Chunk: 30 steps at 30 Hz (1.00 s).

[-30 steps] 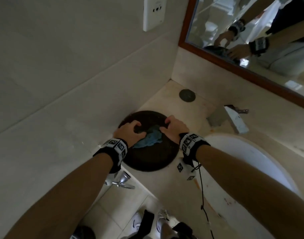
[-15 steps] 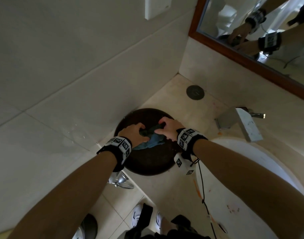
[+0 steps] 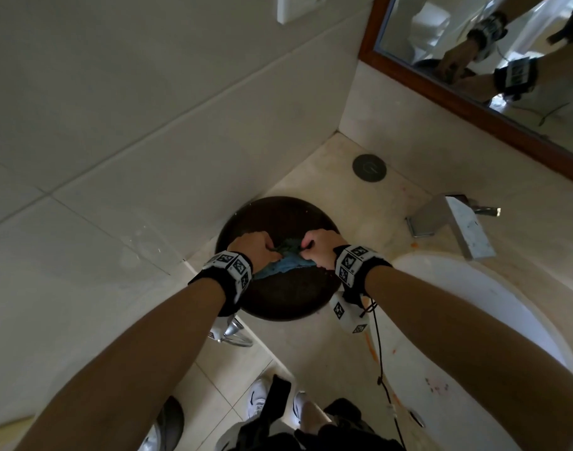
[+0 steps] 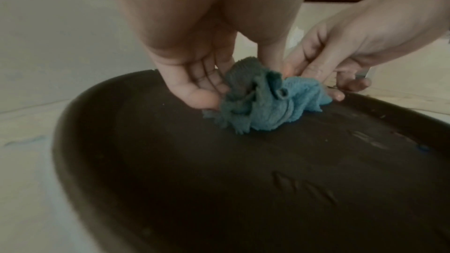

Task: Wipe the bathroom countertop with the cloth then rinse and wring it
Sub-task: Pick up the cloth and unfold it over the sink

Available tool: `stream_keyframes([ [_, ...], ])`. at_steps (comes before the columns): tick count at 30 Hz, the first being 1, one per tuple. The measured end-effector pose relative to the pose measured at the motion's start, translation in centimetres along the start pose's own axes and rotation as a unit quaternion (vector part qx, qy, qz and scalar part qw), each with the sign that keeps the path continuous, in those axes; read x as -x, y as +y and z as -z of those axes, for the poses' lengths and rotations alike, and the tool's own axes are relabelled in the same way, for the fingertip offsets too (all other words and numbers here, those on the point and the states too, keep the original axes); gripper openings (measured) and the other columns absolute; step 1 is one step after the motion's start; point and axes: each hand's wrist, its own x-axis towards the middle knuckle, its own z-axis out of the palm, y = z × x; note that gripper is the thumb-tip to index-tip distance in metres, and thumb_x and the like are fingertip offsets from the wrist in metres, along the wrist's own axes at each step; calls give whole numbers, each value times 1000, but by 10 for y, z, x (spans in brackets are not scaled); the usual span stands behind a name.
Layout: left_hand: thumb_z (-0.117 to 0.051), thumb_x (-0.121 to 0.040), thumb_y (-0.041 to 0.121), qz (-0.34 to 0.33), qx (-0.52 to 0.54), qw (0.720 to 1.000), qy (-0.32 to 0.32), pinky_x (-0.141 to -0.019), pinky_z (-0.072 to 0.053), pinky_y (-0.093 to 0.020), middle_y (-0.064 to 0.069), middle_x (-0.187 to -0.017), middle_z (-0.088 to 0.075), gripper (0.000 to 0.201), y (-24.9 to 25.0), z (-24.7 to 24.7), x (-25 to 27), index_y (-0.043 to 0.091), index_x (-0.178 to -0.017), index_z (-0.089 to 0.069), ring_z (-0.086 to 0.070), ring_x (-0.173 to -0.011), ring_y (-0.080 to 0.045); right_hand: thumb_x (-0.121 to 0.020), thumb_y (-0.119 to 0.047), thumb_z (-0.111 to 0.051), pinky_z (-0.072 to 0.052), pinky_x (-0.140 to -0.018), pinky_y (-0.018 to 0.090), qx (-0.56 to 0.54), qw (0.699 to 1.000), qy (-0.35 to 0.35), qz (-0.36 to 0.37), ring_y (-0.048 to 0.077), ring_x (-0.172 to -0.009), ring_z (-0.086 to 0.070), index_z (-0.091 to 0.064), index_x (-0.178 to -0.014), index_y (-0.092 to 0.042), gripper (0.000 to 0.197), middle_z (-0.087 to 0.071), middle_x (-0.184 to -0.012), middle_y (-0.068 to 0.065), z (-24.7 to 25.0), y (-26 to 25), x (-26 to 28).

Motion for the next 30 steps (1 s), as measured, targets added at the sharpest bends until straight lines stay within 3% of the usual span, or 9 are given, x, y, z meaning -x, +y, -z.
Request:
stream_keyframes([
  [5, -68, -81, 41, -12, 11, 1000, -5, -86, -46, -31, -2, -109, -67, 27, 3, 3, 6, 24, -101, -64, -61, -101, -24, -90, -38, -58, -54, -79, 36, 14, 1000, 23, -1, 20, -83, -64, -62, -99, -25, 16, -64, -91, -1, -3, 0, 10],
  [12, -70, -81, 34, -70, 45, 996, 18, -84, -49, -32, -2, -101, -68, 16, 21, 10, 20, 26, -93, -63, -63, -96, -23, -90, -34, -59, -47, -80, 34, -26, 995, 91, -30, 24, -93, -59, -60, -100, -22, 16, -60, -96, 2, 8, 3, 37],
  [15, -71, -81, 30, -108, 55, 992, 35, -81, -48, -32, -3, -96, -69, 12, 36, 15, 26, 26, -85, -61, -63, -93, -23, -87, -34, -64, -48, -77, 36, -136, 980, 134, -48, 26, -93, -59, -60, -90, -23, 13, -61, -95, 3, 14, 7, 51],
  [19, -72, -80, 27, -160, 84, 982, 49, -75, -48, -33, -1, -86, -68, 13, 59, 16, 35, 23, -81, -60, -62, -84, -22, -84, -30, -72, -53, -79, 43, -329, 918, 212, -68, 29, -86, -62, -61, -72, -22, 19, -65, -85, 8, 23, 16, 75],
  [22, -71, -82, 27, -204, 94, 973, 46, -66, -42, -29, 5, -74, -59, 15, 76, 13, 43, 20, -82, -58, -57, -75, -19, -80, -22, -77, -55, -81, 45, -393, 883, 247, -78, 30, -87, -63, -57, -89, -21, 21, -64, -87, 8, 26, 25, 96],
  [26, -70, -82, 25, -246, 99, 963, 40, -60, -35, -28, 8, -68, -52, 21, 100, 5, 55, 24, -74, -51, -51, -71, -17, -81, -3, -72, -51, -87, 38, -430, 857, 261, -109, 26, -92, -58, -49, -122, -13, 49, -58, -86, 2, 31, 38, 127],
  [28, -70, -82, 24, -262, 99, 959, 35, -64, -34, -27, 9, -68, -50, 20, 113, 0, 62, 21, -76, -51, -50, -72, -17, -81, -2, -70, -49, -85, 35, -418, 862, 260, -120, 27, -95, -59, -55, -122, -10, 44, -61, -90, 4, 31, 47, 141],
  [30, -71, -81, 23, -276, 108, 954, 32, -66, -36, -28, 7, -69, -50, 22, 127, -4, 69, 19, -76, -50, -49, -73, -18, -83, -7, -70, -48, -82, 34, -396, 871, 262, -128, 26, -94, -60, -66, -108, -12, 26, -65, -94, 7, 28, 58, 157],
])
